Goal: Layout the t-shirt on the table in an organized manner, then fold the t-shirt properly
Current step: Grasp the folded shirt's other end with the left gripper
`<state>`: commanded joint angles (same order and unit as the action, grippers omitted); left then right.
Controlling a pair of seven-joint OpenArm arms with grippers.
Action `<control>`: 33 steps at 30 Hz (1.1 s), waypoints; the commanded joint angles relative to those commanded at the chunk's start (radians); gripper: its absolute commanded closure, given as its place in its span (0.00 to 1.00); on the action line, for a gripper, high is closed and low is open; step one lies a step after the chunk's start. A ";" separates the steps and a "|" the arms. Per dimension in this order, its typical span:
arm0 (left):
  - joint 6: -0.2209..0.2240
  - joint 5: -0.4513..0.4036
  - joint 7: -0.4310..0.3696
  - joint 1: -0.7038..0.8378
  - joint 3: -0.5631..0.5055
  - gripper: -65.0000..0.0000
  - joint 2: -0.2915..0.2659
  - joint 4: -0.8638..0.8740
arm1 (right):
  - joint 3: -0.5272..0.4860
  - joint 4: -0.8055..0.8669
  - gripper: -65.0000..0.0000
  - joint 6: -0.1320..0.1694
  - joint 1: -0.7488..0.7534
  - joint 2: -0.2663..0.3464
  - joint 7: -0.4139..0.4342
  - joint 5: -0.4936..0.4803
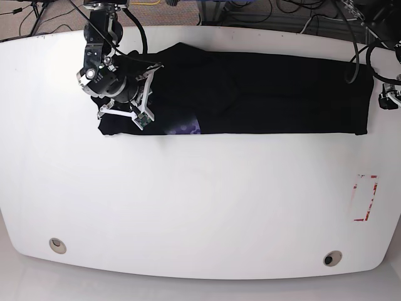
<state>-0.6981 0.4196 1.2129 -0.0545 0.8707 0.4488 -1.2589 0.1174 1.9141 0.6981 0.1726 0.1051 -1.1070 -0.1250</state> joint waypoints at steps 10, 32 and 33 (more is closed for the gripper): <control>0.000 0.109 -0.011 0.003 -0.068 0.41 -0.015 0.041 | 0.000 -0.071 0.89 0.000 0.003 0.002 0.037 0.000; 0.000 0.293 -0.012 0.054 -0.256 0.42 -0.012 0.040 | 0.000 -0.069 0.89 0.000 0.006 -0.002 0.037 0.000; 0.000 0.293 -0.014 0.057 -0.261 0.44 -0.012 0.040 | 0.000 -0.069 0.89 0.000 0.006 -0.002 0.037 0.000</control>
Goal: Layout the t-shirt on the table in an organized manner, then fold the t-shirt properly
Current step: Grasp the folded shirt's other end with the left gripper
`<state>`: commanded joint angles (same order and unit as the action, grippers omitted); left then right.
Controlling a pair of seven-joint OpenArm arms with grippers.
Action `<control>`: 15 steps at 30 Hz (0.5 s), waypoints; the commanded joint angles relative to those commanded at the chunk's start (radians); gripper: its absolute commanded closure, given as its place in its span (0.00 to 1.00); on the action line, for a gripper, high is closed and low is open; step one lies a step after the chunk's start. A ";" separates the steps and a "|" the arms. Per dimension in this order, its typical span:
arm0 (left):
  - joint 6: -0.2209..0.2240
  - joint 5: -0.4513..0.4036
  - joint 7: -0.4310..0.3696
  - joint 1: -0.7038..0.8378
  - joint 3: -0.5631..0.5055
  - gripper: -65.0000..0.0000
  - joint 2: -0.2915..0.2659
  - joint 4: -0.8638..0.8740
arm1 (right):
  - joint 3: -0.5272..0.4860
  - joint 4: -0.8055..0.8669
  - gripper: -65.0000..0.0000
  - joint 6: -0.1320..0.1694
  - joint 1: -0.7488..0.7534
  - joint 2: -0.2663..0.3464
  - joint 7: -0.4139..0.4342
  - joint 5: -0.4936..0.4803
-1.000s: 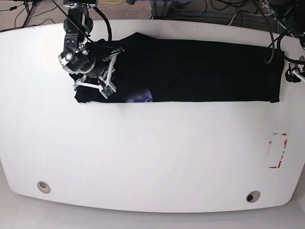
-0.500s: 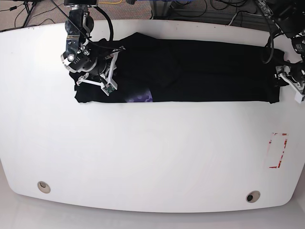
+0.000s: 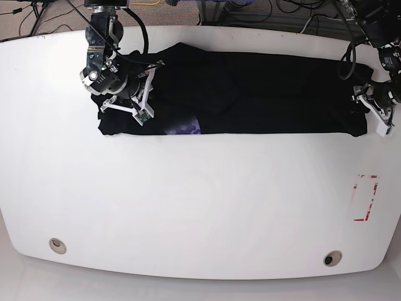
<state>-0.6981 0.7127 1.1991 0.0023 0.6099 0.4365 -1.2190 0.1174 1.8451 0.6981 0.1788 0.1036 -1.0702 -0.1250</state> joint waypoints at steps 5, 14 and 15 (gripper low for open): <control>0.000 0.000 -0.002 0.005 0.000 0.79 -0.002 0.000 | 0.000 0.000 0.89 0.000 0.000 0.000 0.000 0.000; 0.000 0.000 -0.002 0.026 0.003 0.95 0.000 -0.074 | 0.000 0.000 0.89 0.000 -0.002 -0.002 0.000 0.000; 0.000 0.003 -0.002 0.034 0.003 0.95 0.000 -0.092 | 0.000 0.000 0.89 0.000 -0.002 -0.002 0.000 0.000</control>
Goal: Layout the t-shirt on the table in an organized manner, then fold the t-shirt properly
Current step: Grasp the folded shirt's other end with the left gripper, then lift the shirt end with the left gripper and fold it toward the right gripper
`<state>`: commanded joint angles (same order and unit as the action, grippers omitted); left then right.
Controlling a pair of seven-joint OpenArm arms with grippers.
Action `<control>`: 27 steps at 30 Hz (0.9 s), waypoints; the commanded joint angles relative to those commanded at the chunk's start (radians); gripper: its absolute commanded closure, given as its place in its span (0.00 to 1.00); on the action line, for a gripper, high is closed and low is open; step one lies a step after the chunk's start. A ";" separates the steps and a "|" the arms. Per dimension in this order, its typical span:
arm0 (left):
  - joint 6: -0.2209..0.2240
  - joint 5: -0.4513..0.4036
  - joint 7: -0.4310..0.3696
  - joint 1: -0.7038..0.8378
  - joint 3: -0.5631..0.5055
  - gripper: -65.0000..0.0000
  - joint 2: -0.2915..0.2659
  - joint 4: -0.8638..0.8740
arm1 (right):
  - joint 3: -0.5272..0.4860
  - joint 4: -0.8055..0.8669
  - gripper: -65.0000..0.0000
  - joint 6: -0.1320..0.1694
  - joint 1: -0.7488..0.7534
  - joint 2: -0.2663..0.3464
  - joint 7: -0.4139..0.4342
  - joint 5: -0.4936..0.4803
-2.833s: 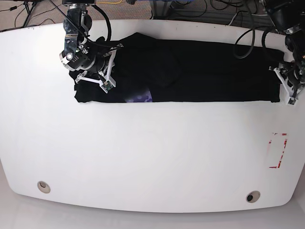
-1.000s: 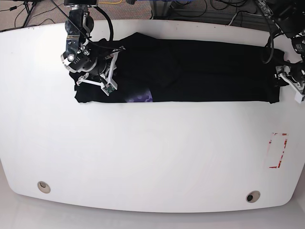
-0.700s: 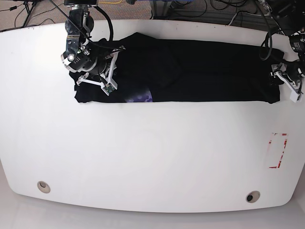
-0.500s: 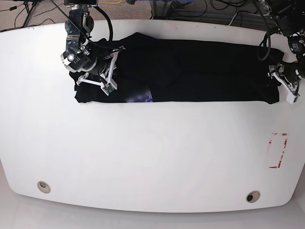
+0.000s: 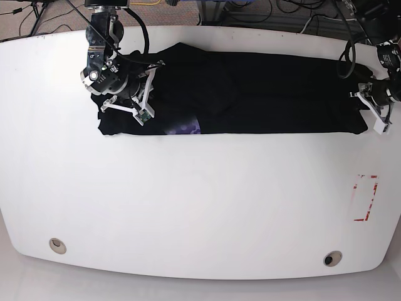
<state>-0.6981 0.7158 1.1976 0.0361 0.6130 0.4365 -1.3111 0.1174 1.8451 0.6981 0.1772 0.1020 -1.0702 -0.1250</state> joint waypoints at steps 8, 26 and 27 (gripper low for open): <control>0.000 0.003 0.006 0.061 -0.005 0.95 -0.043 -0.256 | 0.000 0.000 0.89 0.000 -0.002 0.000 0.000 0.000; 0.000 -0.005 0.155 0.032 -0.130 0.94 -0.322 -0.511 | 0.002 0.000 0.89 0.000 -0.005 -0.002 0.000 0.000; 0.000 -0.003 0.155 0.026 -0.138 0.94 -0.331 -0.511 | 0.002 0.000 0.89 0.000 -0.005 -0.002 0.000 0.000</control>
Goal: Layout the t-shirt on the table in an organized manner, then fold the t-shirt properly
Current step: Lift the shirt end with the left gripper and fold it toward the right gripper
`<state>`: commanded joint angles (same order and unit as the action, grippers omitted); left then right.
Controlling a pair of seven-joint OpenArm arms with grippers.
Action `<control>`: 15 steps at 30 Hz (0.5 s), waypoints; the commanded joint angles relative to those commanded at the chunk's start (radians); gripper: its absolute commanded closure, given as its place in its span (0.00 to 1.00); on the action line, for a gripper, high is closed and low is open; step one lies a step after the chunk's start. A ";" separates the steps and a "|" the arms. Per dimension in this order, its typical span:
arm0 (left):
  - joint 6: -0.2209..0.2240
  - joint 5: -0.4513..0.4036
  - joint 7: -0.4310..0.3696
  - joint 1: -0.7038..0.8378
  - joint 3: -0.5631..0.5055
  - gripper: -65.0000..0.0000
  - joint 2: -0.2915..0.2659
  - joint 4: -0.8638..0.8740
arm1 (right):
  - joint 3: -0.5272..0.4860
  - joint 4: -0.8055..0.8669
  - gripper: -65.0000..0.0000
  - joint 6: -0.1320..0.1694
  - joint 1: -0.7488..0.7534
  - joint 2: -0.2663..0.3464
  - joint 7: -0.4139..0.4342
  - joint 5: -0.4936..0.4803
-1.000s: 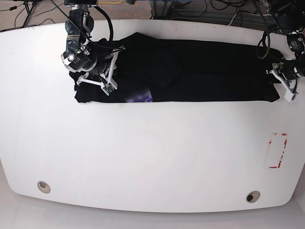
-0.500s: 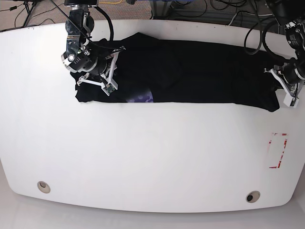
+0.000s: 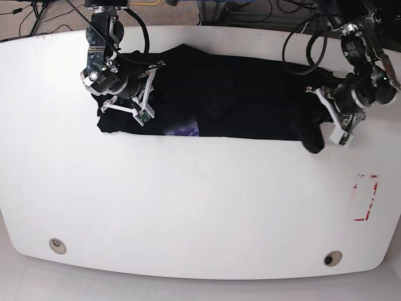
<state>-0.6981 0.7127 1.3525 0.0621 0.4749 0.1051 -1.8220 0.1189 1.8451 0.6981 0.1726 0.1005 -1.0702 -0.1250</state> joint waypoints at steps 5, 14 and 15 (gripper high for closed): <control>0.000 0.000 0.000 -0.037 -0.049 0.94 -0.063 0.005 | 0.000 0.000 0.89 0.000 0.003 0.000 0.000 0.000; 0.000 -0.002 -0.002 -0.078 -0.126 0.94 -0.114 0.005 | 0.000 0.000 0.89 0.000 0.005 0.000 0.000 0.000; 0.000 -0.002 -0.002 -0.081 -0.133 0.94 -0.117 0.005 | 0.000 0.000 0.89 0.000 0.005 0.000 0.000 0.000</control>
<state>-0.6981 0.7112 1.3510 -0.0192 0.3414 -0.0115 -1.8174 0.1189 1.8451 0.6981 0.1772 0.1005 -1.0702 -0.1250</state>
